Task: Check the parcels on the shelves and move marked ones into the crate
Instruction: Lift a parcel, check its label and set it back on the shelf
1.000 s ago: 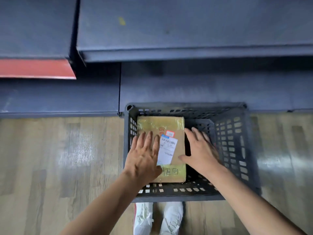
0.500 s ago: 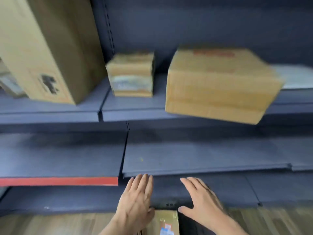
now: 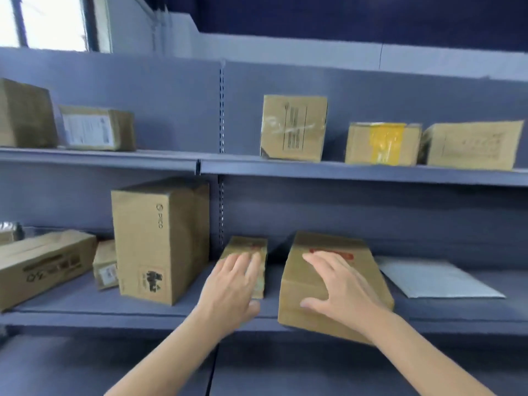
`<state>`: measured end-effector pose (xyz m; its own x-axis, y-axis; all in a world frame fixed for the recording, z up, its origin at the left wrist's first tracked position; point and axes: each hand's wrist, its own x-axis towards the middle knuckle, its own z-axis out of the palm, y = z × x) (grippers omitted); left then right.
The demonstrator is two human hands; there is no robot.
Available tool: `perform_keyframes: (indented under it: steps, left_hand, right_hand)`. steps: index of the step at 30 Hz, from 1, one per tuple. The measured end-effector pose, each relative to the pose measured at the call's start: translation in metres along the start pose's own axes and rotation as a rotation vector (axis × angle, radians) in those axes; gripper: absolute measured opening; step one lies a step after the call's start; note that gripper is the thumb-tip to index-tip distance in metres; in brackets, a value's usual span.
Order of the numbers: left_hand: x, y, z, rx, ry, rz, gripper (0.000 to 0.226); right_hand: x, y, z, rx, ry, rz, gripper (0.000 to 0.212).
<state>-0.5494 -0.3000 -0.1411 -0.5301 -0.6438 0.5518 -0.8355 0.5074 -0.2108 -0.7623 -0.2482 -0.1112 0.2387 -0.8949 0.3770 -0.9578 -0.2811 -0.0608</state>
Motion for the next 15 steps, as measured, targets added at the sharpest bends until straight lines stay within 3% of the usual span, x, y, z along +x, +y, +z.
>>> perform_keyframes:
  steps: [8, 15]
  left_hand:
    - [0.065, -0.038, -0.093, 0.122, 0.177, -0.068, 0.081]
    - [0.097, -0.045, -0.124, 0.036, 0.168, -0.099, 0.071]
  right_hand:
    - [0.047, -0.004, -0.104, -0.021, 0.208, -0.026, 0.08]
    - [0.08, -0.005, -0.129, -0.034, 0.312, -0.058, 0.072]
